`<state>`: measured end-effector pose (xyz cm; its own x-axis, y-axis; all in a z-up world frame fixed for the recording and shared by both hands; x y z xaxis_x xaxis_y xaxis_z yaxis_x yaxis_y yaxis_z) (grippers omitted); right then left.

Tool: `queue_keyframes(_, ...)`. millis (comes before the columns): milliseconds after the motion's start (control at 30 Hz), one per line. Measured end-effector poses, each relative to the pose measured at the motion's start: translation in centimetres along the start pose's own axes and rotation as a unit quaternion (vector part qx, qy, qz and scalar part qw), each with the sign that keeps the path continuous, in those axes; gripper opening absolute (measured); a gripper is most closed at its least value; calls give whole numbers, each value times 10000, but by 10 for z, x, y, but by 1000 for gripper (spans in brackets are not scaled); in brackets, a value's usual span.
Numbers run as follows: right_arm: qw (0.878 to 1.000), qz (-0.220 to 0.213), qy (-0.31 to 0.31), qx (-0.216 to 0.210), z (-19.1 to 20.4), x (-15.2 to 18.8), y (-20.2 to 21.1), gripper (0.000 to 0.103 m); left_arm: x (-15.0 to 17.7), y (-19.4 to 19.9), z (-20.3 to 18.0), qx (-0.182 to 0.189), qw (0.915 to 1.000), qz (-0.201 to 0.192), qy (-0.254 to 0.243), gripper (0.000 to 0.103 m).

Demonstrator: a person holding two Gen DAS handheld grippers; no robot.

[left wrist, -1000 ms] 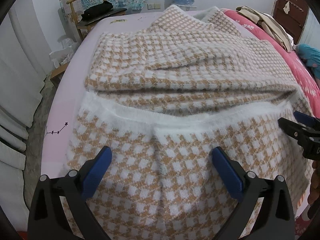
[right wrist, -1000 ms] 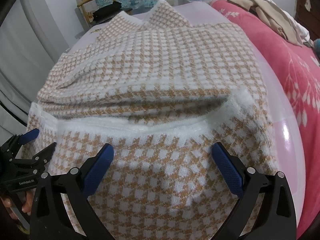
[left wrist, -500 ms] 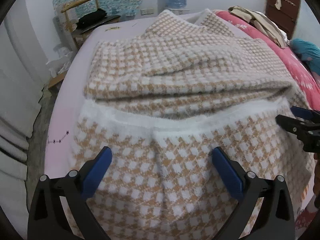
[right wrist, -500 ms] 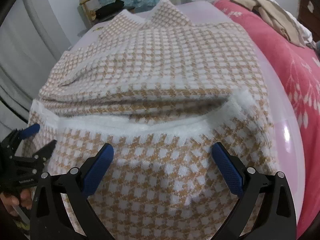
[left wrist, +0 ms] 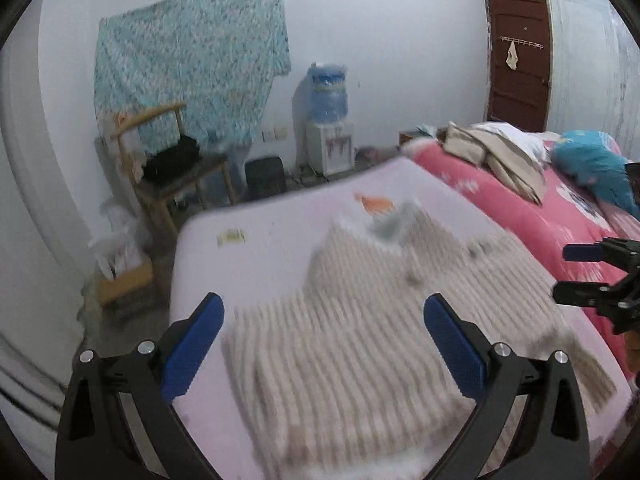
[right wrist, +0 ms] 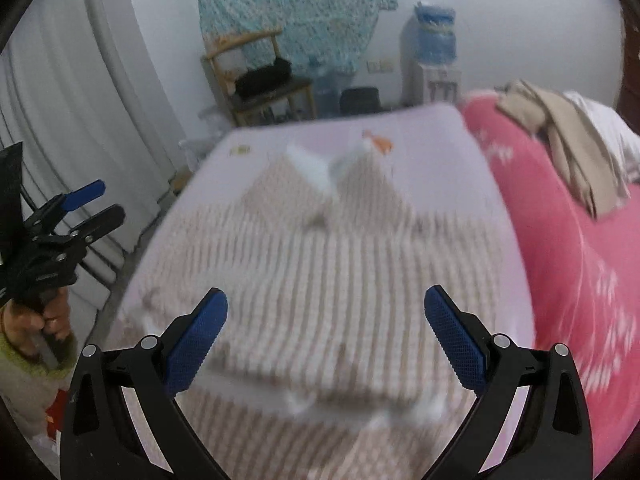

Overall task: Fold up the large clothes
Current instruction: 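Move both open tools to the coat's side edge, then close the right tool on the white coat edge while the left tool grasps it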

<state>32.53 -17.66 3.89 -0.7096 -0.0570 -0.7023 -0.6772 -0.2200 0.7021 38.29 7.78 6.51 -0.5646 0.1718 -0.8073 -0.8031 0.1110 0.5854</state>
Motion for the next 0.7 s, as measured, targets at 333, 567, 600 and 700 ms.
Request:
queue_keyframes(333,9976,550,-418,-82,-52,-117,-118,94,-74,-180,15,258,9910,943,915,97)
queue_keyframes(567,9798,1500,-1094,-741,-71,-128,-193,68,-66,-257,17,511,9712,1748,1538,88)
queue_keyframes(600,9776,1600,-1149,-743,-74,-126,-200,60,-63,-261,17,491,9694,1820,1569,85)
queue_keyframes(700,9735,1784,-1206,-776,-77,-121,-207,39,-54,-271,16,555,9636,2048,1627,69)
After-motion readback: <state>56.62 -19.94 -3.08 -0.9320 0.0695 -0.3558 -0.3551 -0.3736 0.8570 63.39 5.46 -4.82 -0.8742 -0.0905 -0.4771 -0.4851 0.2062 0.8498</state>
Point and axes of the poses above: each gripper's, at about its wrist camera, not at the fingertips, and y roughly against the way its jaws point, z to its left, x to its underside, the point moved 3 cm from there along -y, roughly the way its jaws point, and after that the axes turned 2 degrees about x, right-handed, at the moved point
